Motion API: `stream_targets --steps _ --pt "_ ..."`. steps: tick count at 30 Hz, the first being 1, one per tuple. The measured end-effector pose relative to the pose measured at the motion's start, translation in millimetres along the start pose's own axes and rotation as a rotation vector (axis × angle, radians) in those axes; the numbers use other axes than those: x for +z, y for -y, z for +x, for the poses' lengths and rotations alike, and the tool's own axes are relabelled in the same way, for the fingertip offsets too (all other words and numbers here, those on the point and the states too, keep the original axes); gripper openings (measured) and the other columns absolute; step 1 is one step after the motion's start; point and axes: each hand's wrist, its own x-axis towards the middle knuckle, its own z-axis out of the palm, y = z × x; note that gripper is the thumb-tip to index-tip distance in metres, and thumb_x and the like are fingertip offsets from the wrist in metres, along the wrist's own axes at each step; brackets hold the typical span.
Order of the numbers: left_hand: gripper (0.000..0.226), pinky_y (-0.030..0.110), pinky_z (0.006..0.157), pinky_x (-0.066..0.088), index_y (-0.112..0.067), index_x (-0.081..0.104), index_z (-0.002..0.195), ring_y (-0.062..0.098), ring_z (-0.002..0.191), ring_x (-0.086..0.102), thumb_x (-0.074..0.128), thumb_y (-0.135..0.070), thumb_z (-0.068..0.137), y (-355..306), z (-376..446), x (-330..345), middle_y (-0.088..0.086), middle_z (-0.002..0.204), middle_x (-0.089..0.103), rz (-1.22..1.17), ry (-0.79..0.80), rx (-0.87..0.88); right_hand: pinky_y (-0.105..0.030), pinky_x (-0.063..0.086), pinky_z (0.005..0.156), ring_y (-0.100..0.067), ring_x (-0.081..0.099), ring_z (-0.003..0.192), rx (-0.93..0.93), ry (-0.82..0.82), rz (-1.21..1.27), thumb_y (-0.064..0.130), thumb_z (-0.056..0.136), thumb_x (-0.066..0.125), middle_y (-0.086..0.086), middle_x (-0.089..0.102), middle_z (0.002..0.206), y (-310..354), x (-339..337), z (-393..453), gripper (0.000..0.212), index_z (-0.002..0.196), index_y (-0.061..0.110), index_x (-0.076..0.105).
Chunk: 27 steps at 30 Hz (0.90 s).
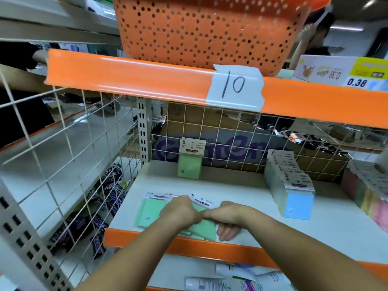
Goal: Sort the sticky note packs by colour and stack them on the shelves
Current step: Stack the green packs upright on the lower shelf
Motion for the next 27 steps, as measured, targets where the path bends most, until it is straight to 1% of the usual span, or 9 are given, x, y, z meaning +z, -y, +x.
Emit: stream_targets --steps 3,5,8,11,14,17,19,23,27 --pt "0.031 0.026 0.072 0.045 -0.014 0.046 0.075 0.022 0.084 0.060 0.070 -0.034 0.078 0.8 6.5 3.3 -0.001 0.077 0.056 -0.048 0.071 -0.035 -0.033 0.060 0.075 -0.023 0.067 0.072 -0.005 -0.021 0.042 0.062 0.075 0.066 -0.011 0.066 0.085 -2.2 4.7 -0.9 0.061 0.098 0.007 0.055" --pt "0.029 0.026 0.069 0.044 -0.015 0.047 0.072 0.021 0.078 0.059 0.072 -0.030 0.077 0.7 9.0 3.3 -0.002 0.068 0.052 -0.079 0.094 -0.050 -0.031 0.060 0.072 -0.021 0.067 0.070 -0.009 -0.028 0.069 0.059 0.077 0.069 -0.010 0.065 0.083 -4.4 4.0 -0.6 0.058 0.098 0.006 0.056" --pt "0.028 0.029 0.075 0.047 -0.016 0.047 0.073 0.022 0.083 0.058 0.072 -0.027 0.078 1.8 11.2 5.1 -0.002 0.070 0.050 -0.080 0.107 -0.060 -0.029 0.061 0.067 -0.017 0.067 0.063 -0.021 -0.049 0.111 0.056 0.074 0.074 -0.011 0.066 0.082 -8.3 5.4 2.0 0.064 0.106 0.002 0.060" --pt "0.022 0.030 0.077 0.046 -0.015 0.049 0.078 0.022 0.085 0.058 0.069 -0.024 0.079 2.7 16.0 7.5 -0.001 0.072 0.052 -0.089 0.132 -0.067 -0.028 0.061 0.065 -0.018 0.067 0.060 -0.030 -0.078 0.163 0.052 0.073 0.078 -0.011 0.066 0.078 -10.4 6.2 2.1 0.058 0.096 0.002 0.059" --pt "0.016 0.026 0.068 0.043 -0.012 0.048 0.089 0.021 0.081 0.055 0.062 -0.018 0.085 1.7 17.2 5.1 0.001 0.074 0.050 -0.093 0.141 -0.048 -0.029 0.061 0.068 -0.019 0.069 0.066 -0.021 -0.033 0.240 0.049 0.075 0.078 -0.010 0.065 0.078 -9.5 6.0 0.6 0.049 0.088 0.007 0.057" --pt "0.012 0.023 0.050 0.034 -0.011 0.042 0.084 0.017 0.062 0.048 0.054 -0.011 0.088 3.2 16.9 1.1 0.003 0.070 0.047 -0.150 0.115 -0.065 -0.032 0.060 0.075 -0.023 0.072 0.079 -0.031 0.036 0.351 0.042 0.079 0.075 -0.006 0.059 0.089 -5.8 9.1 0.9 0.043 0.100 0.009 0.059" --pt "0.013 0.023 0.047 0.031 -0.011 0.041 0.083 0.015 0.057 0.045 0.053 -0.011 0.088 6.0 17.5 -0.2 0.004 0.070 0.048 -0.205 0.101 -0.087 -0.028 0.060 0.071 -0.022 0.072 0.081 -0.063 0.035 0.359 0.043 0.080 0.074 -0.004 0.058 0.096 -1.9 9.2 1.2 0.042 0.104 0.012 0.058" --pt "0.030 0.025 0.059 0.039 -0.008 0.042 0.114 0.022 0.074 0.054 0.055 -0.012 0.088 8.0 20.4 1.9 0.005 0.077 0.051 -0.309 0.076 -0.138 -0.026 0.056 0.060 -0.017 0.064 0.063 -0.155 -0.101 0.265 0.042 0.080 0.074 -0.005 0.062 0.079 5.1 1.5 1.0 0.037 0.087 0.015 0.050" --pt "0.040 0.027 0.067 0.040 -0.005 0.039 0.125 0.027 0.084 0.056 0.053 -0.012 0.088 9.8 29.1 4.5 0.008 0.084 0.053 -0.421 0.038 -0.214 -0.022 0.049 0.047 -0.014 0.050 0.048 -0.208 -0.092 0.308 0.029 0.082 0.075 -0.006 0.050 0.063 8.0 -5.7 6.3 0.037 0.080 0.015 0.042"
